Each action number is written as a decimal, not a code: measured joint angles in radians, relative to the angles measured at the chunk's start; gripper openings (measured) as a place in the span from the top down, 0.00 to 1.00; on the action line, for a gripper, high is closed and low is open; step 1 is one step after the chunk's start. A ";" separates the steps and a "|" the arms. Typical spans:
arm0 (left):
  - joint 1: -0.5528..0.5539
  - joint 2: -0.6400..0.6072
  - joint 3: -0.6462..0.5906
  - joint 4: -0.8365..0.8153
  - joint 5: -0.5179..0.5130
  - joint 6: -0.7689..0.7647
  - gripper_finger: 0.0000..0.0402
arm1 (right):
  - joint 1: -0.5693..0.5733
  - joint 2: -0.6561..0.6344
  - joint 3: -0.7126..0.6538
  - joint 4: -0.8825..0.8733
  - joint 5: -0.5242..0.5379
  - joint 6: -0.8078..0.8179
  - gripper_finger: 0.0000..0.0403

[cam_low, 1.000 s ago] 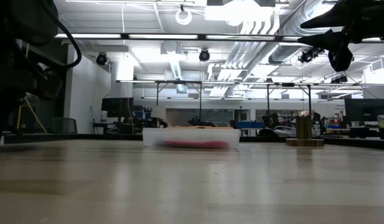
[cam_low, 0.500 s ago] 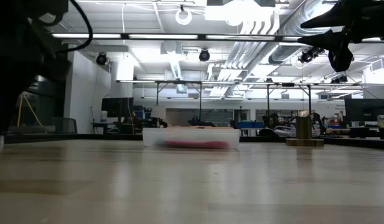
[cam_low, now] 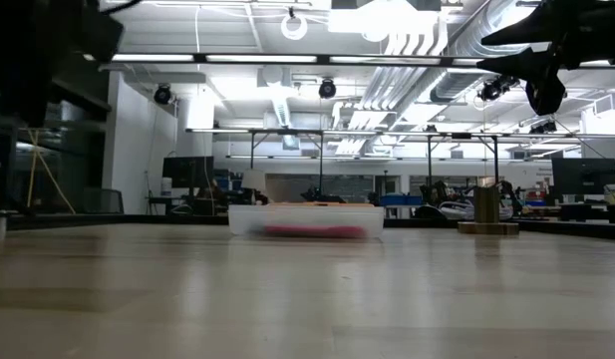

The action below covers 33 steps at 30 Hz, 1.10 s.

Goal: Pick & place school supplies into a supply box
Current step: Put the gray pen into the transparent supply box

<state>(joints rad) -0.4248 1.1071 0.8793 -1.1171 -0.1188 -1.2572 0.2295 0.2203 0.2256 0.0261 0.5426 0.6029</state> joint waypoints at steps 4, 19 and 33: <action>0.000 -0.012 0.086 -0.085 -0.026 0.003 0.91 | 0.000 0.000 0.000 0.000 0.000 -0.005 0.69; 0.000 -0.011 0.300 -0.227 -0.064 0.004 0.91 | 0.000 0.001 0.000 -0.003 0.000 -0.027 0.69; 0.000 -0.022 0.303 0.009 -0.166 0.264 0.91 | 0.000 0.001 0.000 -0.003 0.000 -0.027 0.69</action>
<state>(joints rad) -0.4245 1.0850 1.1828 -1.1082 -0.2845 -0.9930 0.2292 0.2211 0.2256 0.0227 0.5426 0.5762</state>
